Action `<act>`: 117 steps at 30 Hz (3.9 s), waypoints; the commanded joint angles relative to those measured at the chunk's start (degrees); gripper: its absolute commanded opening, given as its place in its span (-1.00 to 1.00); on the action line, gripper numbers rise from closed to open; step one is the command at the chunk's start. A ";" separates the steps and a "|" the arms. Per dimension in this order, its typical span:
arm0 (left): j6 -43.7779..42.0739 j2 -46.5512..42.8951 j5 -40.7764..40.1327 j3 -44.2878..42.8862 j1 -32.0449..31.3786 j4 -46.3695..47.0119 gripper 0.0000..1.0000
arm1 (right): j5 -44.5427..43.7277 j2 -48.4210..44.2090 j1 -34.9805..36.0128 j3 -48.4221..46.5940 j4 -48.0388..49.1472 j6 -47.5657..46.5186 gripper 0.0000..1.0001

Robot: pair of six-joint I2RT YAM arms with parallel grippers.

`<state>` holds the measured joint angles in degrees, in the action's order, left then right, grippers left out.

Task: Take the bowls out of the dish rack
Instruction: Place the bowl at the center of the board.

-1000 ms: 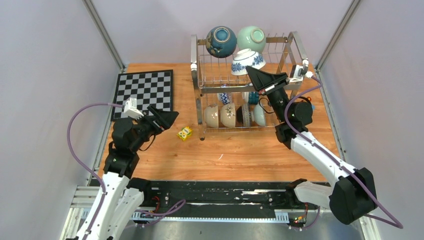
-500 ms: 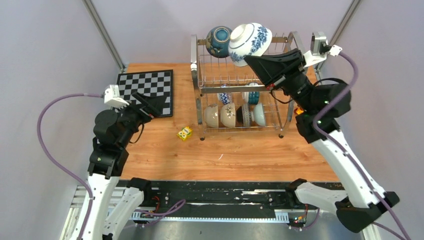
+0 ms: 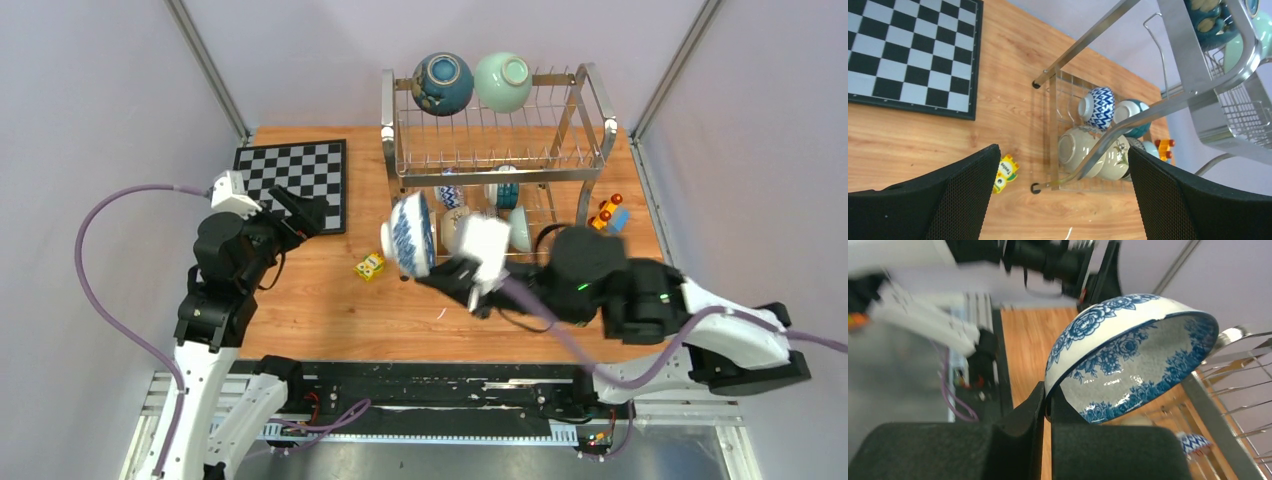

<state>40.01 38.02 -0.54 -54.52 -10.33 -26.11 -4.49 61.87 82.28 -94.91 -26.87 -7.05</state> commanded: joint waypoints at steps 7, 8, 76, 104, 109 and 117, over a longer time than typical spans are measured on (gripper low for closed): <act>-7.42 -5.23 2.27 2.89 -0.30 -7.96 1.00 | -31.31 3.02 16.60 6.43 -16.54 -14.80 -1.00; -7.92 -5.13 6.93 4.01 -0.31 -6.70 1.00 | -31.84 2.81 17.43 7.59 -17.38 -14.82 -1.00; 8.23 29.67 -25.47 -13.94 -71.59 -33.85 0.24 | -26.23 18.67 24.95 26.05 -28.07 -18.35 -1.00; 10.42 32.38 -26.34 -13.68 -73.69 -33.12 -1.00 | -28.87 20.15 25.85 23.85 -27.97 -16.30 -0.86; 11.09 30.86 -28.41 -13.77 -73.70 -32.52 -1.00 | -27.41 18.20 25.89 23.16 -26.22 -13.43 0.05; 14.28 25.37 -38.97 -13.16 -72.23 -36.48 -1.00 | -25.96 9.34 25.45 23.10 -19.05 -4.54 0.80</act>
<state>51.48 68.47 -30.85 -67.88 -83.61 -60.75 -30.11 77.36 107.66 -70.76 -50.41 -17.72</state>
